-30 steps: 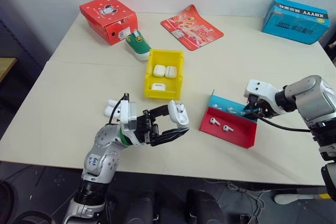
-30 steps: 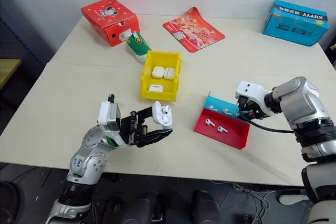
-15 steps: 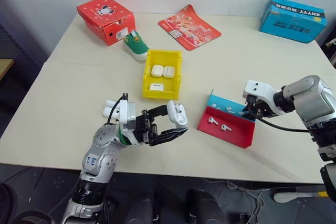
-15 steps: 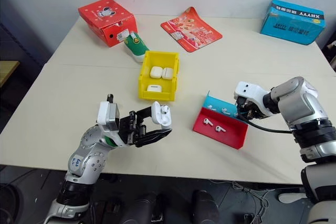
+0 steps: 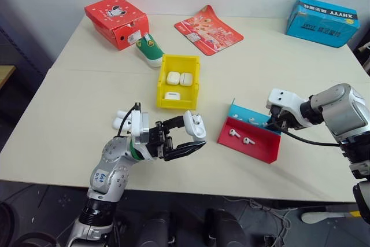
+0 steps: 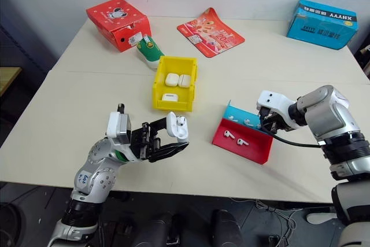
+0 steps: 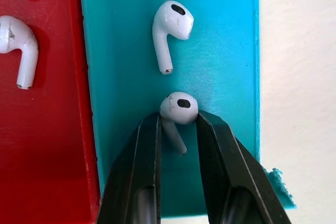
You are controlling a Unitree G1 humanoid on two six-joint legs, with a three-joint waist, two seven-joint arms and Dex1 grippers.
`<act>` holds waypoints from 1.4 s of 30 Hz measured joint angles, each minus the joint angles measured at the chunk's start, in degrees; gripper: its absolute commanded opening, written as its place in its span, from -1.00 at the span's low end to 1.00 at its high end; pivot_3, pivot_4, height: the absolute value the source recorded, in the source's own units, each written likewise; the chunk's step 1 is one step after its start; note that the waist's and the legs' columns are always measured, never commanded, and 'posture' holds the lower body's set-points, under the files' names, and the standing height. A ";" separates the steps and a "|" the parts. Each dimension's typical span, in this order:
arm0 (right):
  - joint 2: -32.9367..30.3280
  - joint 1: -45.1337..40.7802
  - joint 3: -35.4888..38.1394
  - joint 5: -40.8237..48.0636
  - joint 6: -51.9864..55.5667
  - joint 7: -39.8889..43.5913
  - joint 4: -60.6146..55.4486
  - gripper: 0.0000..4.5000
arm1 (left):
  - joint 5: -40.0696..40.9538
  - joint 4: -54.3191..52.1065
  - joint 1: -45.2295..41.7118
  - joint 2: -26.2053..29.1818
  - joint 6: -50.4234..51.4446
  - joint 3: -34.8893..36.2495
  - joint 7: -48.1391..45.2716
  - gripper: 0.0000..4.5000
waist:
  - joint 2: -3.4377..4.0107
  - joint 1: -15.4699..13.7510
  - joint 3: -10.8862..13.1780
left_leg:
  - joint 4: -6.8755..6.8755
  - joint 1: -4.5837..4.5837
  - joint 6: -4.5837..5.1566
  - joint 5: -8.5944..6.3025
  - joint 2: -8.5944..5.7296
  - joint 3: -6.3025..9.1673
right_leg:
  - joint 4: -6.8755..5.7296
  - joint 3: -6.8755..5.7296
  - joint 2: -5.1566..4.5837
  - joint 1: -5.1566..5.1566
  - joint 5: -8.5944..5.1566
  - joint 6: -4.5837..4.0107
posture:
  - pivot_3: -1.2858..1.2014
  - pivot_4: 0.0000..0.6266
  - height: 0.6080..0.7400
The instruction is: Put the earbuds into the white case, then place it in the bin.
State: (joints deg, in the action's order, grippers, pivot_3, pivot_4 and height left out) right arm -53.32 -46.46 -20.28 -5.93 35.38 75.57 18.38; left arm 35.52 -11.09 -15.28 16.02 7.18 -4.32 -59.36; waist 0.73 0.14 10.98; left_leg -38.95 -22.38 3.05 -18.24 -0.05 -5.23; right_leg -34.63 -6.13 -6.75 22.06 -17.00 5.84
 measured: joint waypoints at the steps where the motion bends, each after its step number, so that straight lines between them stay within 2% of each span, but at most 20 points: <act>1: 0.00 0.00 0.00 0.00 0.00 -0.01 0.00 -0.63 | 0.00 0.00 0.00 0.00 0.00 0.00 0.01 0.24 | 0.00 0.00 0.00 | 0.00 0.00 0.00 0.00 0.00 0.00 | 0.00 0.00 0.00 0.00 0.00 0.00 | 0.03 -0.52 1.00; 2: 0.00 0.02 0.00 0.02 0.02 0.00 -0.02 -0.74 | 0.00 0.00 0.00 0.00 0.00 0.00 0.02 0.24 | 0.00 0.00 0.00 | 0.00 0.00 0.00 0.00 0.00 0.00 | 0.00 0.00 0.00 0.00 0.00 0.00 | 0.03 -0.52 1.00; 11: 0.00 0.24 1.74 2.45 0.48 0.27 -0.19 -0.74 | 0.00 -0.06 0.00 0.03 0.00 0.00 0.07 0.24 | 0.00 -0.02 0.00 | 0.00 -0.02 0.00 0.00 0.00 -0.02 | -0.03 0.02 0.00 0.06 0.00 0.00 | 0.03 -0.52 1.00; 18: -2.82 -1.84 12.42 10.97 -4.27 4.89 2.27 -0.74 | 0.11 -0.23 0.00 0.07 0.00 0.22 0.02 0.24 | 0.00 -0.12 0.00 | 0.02 -0.04 0.02 -0.01 -0.01 -0.04 | -0.04 0.04 0.00 0.09 0.00 0.00 | 0.03 -0.52 1.00; 21: -1.80 -1.67 19.20 19.31 0.42 6.74 -0.73 -0.74 | 0.23 -0.13 -0.66 -0.04 0.02 0.62 -0.10 0.24 | 0.00 0.03 0.00 | 0.01 -0.03 0.03 -0.02 0.01 -0.05 | -0.05 0.07 -0.01 0.09 0.00 0.00 | 0.03 -0.52 1.00; 23: 1.71 -0.38 25.48 27.35 5.81 6.24 -5.77 -0.74 | 0.28 0.10 -2.32 -0.48 0.18 0.62 -0.15 0.24 | -0.02 0.09 0.01 | 0.01 -0.03 0.03 -0.02 0.06 -0.04 | -0.06 0.06 0.01 0.08 0.00 0.00 | 0.03 -0.52 1.00; 26: 8.28 2.10 32.62 38.63 15.23 1.27 -14.09 -0.74 | 0.54 0.41 -4.47 -1.49 0.33 0.70 -0.17 0.24 | -0.02 -0.06 0.01 | 0.00 -0.02 0.01 -0.01 0.08 0.00 | -0.18 0.05 0.00 0.10 0.01 -0.01 | 0.03 -0.52 1.00; 28: 13.95 3.09 36.93 47.12 24.09 -5.26 -19.27 -0.74 | 0.69 0.85 -5.31 -2.06 0.50 0.85 -0.10 0.24 | -0.01 -0.06 0.01 | -0.01 -0.04 0.02 -0.01 0.06 -0.01 | -0.19 0.08 -0.03 0.14 0.02 -0.03 | 0.03 -0.52 1.00; 32: 22.35 3.05 43.30 61.44 35.28 -17.06 -25.41 -0.74 | 0.69 1.79 -7.75 -3.47 1.00 0.86 0.52 0.24 | -0.01 -0.23 0.01 | -0.01 -0.18 0.06 0.00 0.00 0.01 | -0.35 0.10 -0.09 0.30 0.03 -0.06 | 0.03 -0.52 1.00; 37: 25.85 4.48 45.53 74.59 40.05 -29.02 -31.88 -0.74 | 0.22 3.60 -9.48 -5.19 0.98 0.77 1.37 0.24 | -0.02 -0.10 0.00 | -0.01 -0.36 0.18 -0.01 -0.08 0.00 | -0.44 0.08 -0.13 0.42 0.03 -0.05 | 0.03 -0.52 1.00; 42: 26.63 7.11 44.96 83.58 39.57 -35.80 -35.39 -0.74 | -0.04 5.19 -10.97 -7.47 0.79 0.81 3.29 0.24 | -0.02 -0.10 0.00 | -0.02 -0.44 0.27 0.01 -0.11 -0.03 | -0.43 0.05 -0.11 0.42 0.05 -0.02 | 0.03 -0.52 1.00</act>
State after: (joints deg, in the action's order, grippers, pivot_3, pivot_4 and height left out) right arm -26.69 -39.35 24.68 77.65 74.95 39.78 -17.00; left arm 35.48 -5.90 -26.26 8.54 7.97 -3.51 -56.06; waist 0.71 0.04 10.99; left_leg -38.97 -22.82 3.33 -18.23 -0.16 -5.26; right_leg -35.05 -6.08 -6.86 22.48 -16.95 5.82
